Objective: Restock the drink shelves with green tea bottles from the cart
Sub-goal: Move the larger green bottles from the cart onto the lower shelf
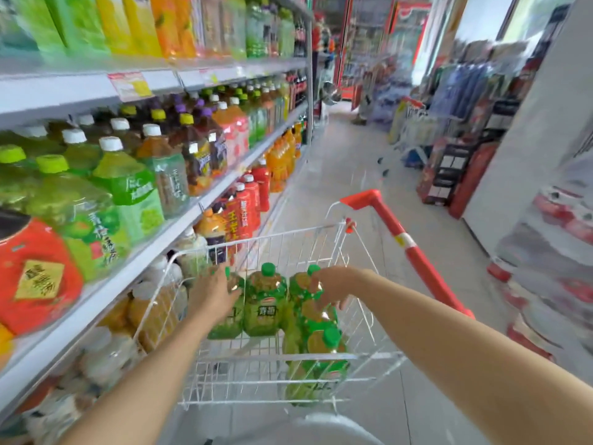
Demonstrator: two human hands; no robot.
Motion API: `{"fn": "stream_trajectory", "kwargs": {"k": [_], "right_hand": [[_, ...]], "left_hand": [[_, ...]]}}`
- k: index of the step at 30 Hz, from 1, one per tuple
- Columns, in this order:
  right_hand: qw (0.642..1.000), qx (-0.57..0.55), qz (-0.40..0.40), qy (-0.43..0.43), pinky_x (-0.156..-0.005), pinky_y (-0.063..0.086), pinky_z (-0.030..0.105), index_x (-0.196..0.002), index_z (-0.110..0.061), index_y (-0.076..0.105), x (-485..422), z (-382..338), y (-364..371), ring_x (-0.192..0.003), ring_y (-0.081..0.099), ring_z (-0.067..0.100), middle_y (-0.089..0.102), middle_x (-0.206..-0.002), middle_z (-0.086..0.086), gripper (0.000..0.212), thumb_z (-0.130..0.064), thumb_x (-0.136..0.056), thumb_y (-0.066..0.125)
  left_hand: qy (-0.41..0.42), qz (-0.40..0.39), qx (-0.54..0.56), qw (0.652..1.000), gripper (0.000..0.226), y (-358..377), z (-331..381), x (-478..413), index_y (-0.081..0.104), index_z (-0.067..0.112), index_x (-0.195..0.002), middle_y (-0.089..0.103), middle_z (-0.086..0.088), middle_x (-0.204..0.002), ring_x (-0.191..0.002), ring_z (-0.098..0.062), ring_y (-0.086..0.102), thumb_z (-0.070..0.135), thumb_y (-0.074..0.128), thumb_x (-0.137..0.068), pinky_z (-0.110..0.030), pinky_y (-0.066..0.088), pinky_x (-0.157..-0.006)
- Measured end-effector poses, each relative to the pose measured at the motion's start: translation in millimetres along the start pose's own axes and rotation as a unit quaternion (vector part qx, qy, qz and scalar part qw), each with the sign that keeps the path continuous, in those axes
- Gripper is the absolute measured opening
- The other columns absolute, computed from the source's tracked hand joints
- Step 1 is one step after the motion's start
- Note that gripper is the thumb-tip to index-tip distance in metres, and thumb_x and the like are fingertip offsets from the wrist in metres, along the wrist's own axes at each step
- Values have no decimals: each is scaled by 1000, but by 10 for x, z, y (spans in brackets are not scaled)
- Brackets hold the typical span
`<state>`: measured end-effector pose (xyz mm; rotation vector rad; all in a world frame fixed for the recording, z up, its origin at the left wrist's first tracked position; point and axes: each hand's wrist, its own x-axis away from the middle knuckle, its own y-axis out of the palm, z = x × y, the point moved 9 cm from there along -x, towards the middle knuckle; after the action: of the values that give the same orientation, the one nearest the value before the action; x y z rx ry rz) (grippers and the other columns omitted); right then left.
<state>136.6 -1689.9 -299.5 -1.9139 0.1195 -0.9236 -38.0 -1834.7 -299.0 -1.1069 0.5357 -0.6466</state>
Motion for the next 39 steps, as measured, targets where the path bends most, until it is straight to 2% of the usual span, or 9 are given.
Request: {"fn": "stream_trajectory", "kwargs": {"k": [3, 6, 12, 16, 20, 23, 27, 32, 39], "right_hand": [[998, -12, -61, 12, -88, 56, 43, -138, -4, 41, -108, 12, 108, -84, 68, 29, 56, -131, 19, 66, -14, -82, 73], [998, 31, -59, 6, -76, 57, 33, -129, -2, 50, -186, 2, 105, -64, 64, 16, 63, -120, 17, 59, -17, -79, 77], [998, 45, -44, -20, -73, 55, 26, -123, -5, 54, -247, -11, 93, -61, 62, 12, 68, -108, 13, 56, -18, -75, 80], [998, 33, 2, -59, -80, 54, 31, -109, -13, 59, -196, -179, -52, -75, 64, 14, 63, -110, 5, 44, -23, -72, 81], [995, -21, 47, -87, -60, 46, 19, -100, -13, 62, 12, -311, -286, -75, 59, 13, 58, -88, -4, 35, -17, -71, 81], [988, -37, 99, -114, -69, 48, 22, -102, -12, 64, 242, -427, -463, -80, 57, 14, 59, -92, -2, 35, -18, -72, 80], [975, -34, 155, -158, -70, 48, 21, -101, -12, 66, 632, -742, -743, -83, 58, 16, 63, -94, 0, 32, -20, -73, 80], [951, -6, 203, -233, -84, 52, 36, -100, -9, 68, 1232, -1321, -1078, -85, 60, 19, 67, -96, 5, 25, -19, -79, 76], [895, -11, 207, -396, -57, 41, 16, -100, -5, 66, 2006, -2345, -1186, -69, 53, 12, 60, -83, 0, 22, -20, -84, 71]], "left_hand": [[-7, 16, 25, 1000, 63, 27, -87, -111, 34, 15, -146, 59, -7, -130, -102, -21, 60, 25, 64, -91, -20, 43, -67], [-3, 23, 44, 999, 60, 18, -139, -177, 44, 16, -141, 58, -8, -130, -113, -23, 57, 27, 68, -88, -33, 48, -91], [6, 49, 59, 997, 39, -105, -135, -160, 62, 14, -121, 61, -5, -119, -106, -21, 59, 23, 72, -84, -31, 48, -90], [23, 55, 53, 997, 37, -225, -156, -16, 60, 14, -120, 60, -6, -120, -111, -23, 58, 26, 69, -87, -32, 45, -93], [53, 81, 60, 994, 34, -552, -111, 142, 60, 14, -114, 60, -4, -116, -104, -19, 56, 35, 66, -88, -25, 40, -83], [56, 111, 96, 988, 42, -892, -68, 332, 57, 15, -120, 61, -3, -119, -106, -20, 57, 40, 64, -87, -32, 46, -91], [71, 171, 111, 976, 39, -1430, 59, 664, 56, 12, -119, 58, -1, -112, -100, -18, 55, 36, 63, -90, -27, 41, -82], [69, 262, 129, 954, 38, -2136, 55, 1174, 55, 11, -121, 58, -7, -120, -109, -23, 54, 34, 60, -92, -30, 40, -89], [38, 398, 108, 910, 23, -2998, -294, 2107, 59, 7, -106, 52, 0, -102, -99, -23, 52, 26, 61, -93, -35, 40, -84]]}}
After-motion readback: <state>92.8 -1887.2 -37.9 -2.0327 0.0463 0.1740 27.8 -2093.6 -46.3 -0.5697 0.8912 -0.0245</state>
